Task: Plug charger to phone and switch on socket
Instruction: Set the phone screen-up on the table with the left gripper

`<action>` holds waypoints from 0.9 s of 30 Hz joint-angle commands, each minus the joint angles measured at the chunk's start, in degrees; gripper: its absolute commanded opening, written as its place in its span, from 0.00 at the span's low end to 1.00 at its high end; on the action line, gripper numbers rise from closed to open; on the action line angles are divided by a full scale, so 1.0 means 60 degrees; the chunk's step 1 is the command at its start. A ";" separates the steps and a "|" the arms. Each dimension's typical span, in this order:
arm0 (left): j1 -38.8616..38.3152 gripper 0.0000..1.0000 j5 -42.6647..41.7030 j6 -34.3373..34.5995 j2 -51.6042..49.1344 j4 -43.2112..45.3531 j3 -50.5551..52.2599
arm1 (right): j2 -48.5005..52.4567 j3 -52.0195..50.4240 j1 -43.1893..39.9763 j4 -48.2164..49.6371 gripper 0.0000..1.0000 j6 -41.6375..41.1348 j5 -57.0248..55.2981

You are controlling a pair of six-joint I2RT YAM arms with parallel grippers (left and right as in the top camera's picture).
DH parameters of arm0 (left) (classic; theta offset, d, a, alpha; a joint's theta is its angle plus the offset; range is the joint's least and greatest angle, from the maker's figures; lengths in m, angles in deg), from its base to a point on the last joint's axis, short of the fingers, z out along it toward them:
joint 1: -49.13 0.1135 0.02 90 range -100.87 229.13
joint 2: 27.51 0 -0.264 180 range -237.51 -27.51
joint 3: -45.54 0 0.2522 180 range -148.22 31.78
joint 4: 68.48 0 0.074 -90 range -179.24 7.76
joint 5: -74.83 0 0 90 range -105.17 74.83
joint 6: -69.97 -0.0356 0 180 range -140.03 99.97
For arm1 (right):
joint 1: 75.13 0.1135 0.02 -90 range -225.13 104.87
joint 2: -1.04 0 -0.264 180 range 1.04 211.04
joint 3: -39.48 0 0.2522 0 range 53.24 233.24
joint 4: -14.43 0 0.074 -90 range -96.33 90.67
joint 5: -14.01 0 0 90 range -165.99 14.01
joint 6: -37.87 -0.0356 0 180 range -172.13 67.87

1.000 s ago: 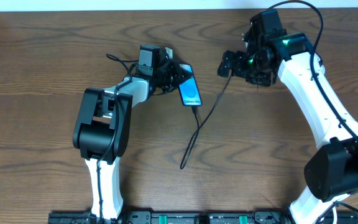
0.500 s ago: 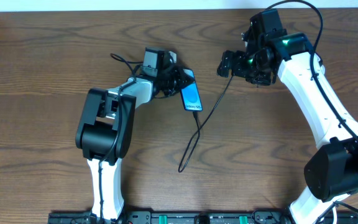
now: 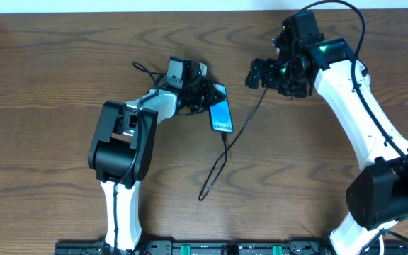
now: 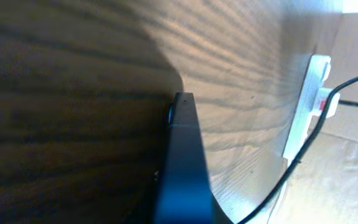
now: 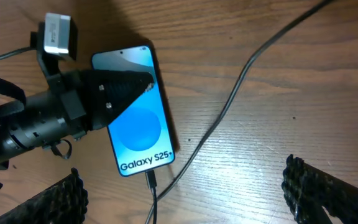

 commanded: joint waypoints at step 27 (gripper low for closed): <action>-0.0066 0.35 -0.0018 -0.0707 -0.0018 -0.0222 -0.0018 | -0.0219 0.0051 0.0051 0.0044 0.99 0.0098 -0.0076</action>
